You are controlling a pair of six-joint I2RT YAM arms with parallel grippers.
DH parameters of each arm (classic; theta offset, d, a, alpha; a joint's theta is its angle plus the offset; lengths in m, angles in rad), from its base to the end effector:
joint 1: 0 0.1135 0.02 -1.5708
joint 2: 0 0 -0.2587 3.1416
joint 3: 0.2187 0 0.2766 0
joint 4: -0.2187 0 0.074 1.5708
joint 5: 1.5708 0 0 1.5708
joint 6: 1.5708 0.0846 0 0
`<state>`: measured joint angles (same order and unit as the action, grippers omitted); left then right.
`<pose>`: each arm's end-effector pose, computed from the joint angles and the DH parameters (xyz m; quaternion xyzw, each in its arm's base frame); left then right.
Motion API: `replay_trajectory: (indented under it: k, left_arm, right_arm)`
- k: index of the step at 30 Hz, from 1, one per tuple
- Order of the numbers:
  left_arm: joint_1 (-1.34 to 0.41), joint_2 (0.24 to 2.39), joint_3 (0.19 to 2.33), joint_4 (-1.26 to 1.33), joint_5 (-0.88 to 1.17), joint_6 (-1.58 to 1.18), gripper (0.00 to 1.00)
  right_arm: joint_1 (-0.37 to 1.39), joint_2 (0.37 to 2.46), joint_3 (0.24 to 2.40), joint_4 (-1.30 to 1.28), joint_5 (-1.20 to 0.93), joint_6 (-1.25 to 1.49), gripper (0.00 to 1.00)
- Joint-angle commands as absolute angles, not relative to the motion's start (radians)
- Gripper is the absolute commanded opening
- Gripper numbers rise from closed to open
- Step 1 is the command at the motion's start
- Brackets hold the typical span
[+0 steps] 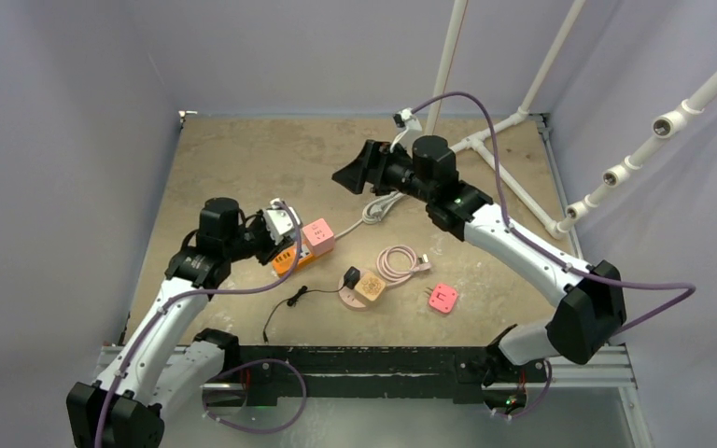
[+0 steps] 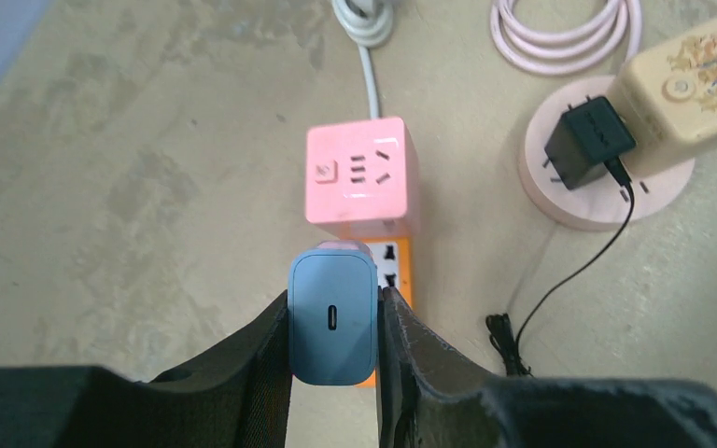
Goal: Insert the plug
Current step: Insert the plug into the socket.
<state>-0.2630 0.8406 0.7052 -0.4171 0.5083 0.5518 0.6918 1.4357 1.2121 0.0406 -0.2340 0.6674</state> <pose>0.2297 -0.1045 0.2516 0.4474 0.7274 -0.1494 0.4985 0.3074 0.2801 0.3400 -0.0840 0.7625 0.4690 0.4377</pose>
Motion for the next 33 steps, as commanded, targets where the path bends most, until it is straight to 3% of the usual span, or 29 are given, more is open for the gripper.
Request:
replay_trajectory:
  k: [1,10,33]
  left_arm:
    - [-0.260,0.880,0.671,-0.437,0.541,0.530,0.00]
    - [-0.182,1.083,0.671,-0.445,0.747,0.579,0.00]
    - [-0.175,1.131,0.559,-0.166,0.733,0.501,0.00]
  right_arm:
    - [0.654,1.413,1.178,-0.035,-0.165,0.603,0.85]
    - [0.626,1.440,1.145,-0.011,-0.186,0.589,0.82]
    - [0.616,1.474,1.126,-0.005,-0.234,0.597,0.79]
